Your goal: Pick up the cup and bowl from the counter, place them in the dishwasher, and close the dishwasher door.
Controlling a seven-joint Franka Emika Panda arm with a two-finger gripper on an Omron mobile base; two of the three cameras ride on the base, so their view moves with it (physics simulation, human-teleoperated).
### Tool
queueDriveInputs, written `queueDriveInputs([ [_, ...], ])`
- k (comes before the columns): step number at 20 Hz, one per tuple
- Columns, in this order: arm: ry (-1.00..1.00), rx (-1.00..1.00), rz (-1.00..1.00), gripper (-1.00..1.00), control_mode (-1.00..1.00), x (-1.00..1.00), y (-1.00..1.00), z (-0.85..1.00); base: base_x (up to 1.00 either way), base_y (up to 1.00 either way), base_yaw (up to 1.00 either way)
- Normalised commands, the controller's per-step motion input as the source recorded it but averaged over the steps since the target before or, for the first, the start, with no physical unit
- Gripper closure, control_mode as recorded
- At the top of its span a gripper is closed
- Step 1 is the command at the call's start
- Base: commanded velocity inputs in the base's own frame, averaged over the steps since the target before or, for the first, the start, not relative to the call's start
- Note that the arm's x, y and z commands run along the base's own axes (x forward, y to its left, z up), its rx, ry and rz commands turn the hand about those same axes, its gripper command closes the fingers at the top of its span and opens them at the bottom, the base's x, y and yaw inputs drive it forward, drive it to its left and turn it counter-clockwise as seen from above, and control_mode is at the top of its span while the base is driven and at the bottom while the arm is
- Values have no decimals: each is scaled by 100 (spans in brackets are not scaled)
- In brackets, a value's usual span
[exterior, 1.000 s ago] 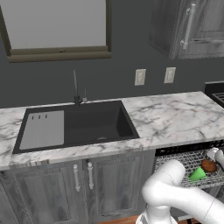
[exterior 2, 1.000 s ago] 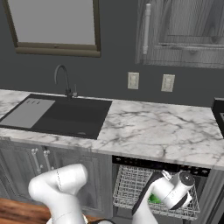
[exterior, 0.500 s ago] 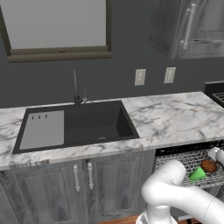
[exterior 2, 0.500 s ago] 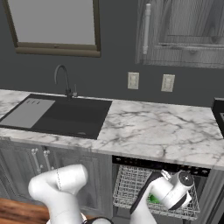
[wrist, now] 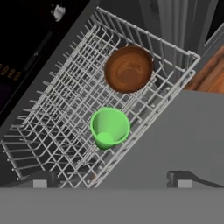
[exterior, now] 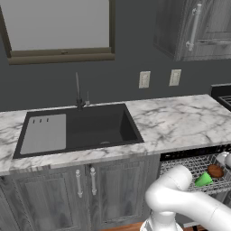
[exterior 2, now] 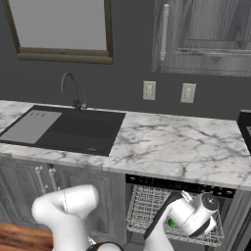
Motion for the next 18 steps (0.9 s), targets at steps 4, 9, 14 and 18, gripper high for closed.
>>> queueDriveInputs([
  [4, -4, 0, 0, -100, -100, -25, 4, 19, 0, 0, 0],
  [9, -5, 0, 0, -100, -100, -25, 5, 19, 0, 0, 0],
  [14, -5, 0, 0, -100, -100, -26, 10, 13, 0, 0, 0],
  [18, -6, 0, 0, -100, -100, -34, 18, 1, 0, 0, 0],
])
